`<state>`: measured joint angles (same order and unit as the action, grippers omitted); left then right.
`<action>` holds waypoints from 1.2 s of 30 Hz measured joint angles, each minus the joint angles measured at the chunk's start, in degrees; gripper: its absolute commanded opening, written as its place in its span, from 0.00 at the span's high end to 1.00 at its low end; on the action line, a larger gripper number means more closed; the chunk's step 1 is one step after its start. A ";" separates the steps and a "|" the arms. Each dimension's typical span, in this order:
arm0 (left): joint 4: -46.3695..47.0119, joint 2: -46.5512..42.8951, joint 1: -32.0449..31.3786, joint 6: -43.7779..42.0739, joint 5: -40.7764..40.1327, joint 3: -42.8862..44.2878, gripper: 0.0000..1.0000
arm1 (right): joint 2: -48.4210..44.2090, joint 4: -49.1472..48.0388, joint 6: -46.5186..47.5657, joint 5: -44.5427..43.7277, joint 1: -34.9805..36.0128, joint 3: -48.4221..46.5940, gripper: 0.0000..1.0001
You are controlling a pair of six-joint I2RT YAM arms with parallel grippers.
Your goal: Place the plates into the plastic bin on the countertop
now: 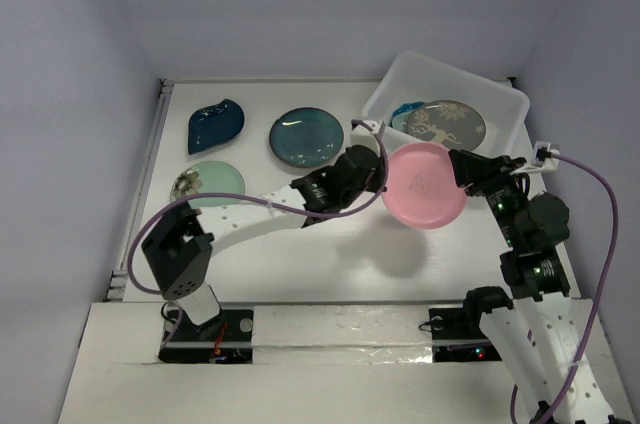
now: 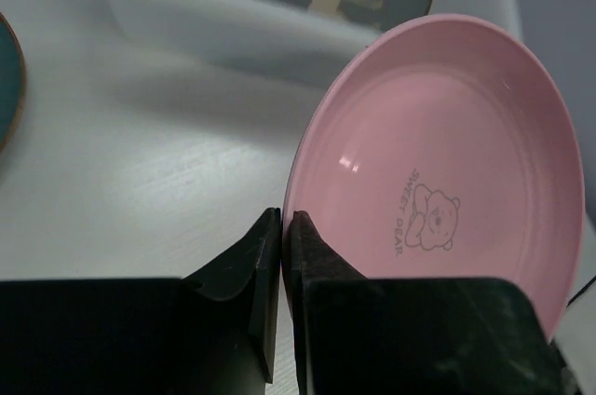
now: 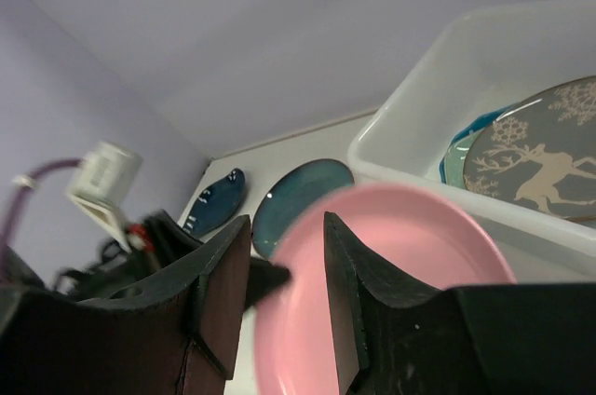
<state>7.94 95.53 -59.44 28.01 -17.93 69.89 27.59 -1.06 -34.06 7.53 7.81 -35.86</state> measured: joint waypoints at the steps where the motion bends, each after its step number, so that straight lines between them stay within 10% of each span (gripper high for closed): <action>1: 0.55 -1.88 0.59 -0.04 -0.04 0.22 1.00 | -0.48 0.48 0.07 -0.57 0.00 -0.04 0.57; 7: 0.61 1.03 7.23 -0.15 2.49 14.01 1.00 | -4.39 3.50 1.01 -4.20 0.00 -1.60 0.57; 17: -8.74 38.49 16.33 0.28 9.14 63.58 1.00 | -10.32 5.99 2.36 -7.78 0.00 -3.08 0.57; 22: -9.60 45.05 17.11 2.45 11.82 63.91 0.91 | -10.32 6.56 2.38 -7.82 0.00 -3.08 0.57; 30: -4.96 47.34 17.05 6.45 17.40 63.65 0.47 | -9.49 6.60 2.36 -7.80 0.00 -3.04 0.57; 36: -1.70 43.12 17.05 4.83 18.03 56.00 0.47 | -7.98 6.08 2.36 -7.28 0.00 -2.58 0.63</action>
<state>6.24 138.65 -42.39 32.84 0.10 125.89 19.62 5.02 -31.70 0.25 7.81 -38.44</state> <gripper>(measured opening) 0.542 0.425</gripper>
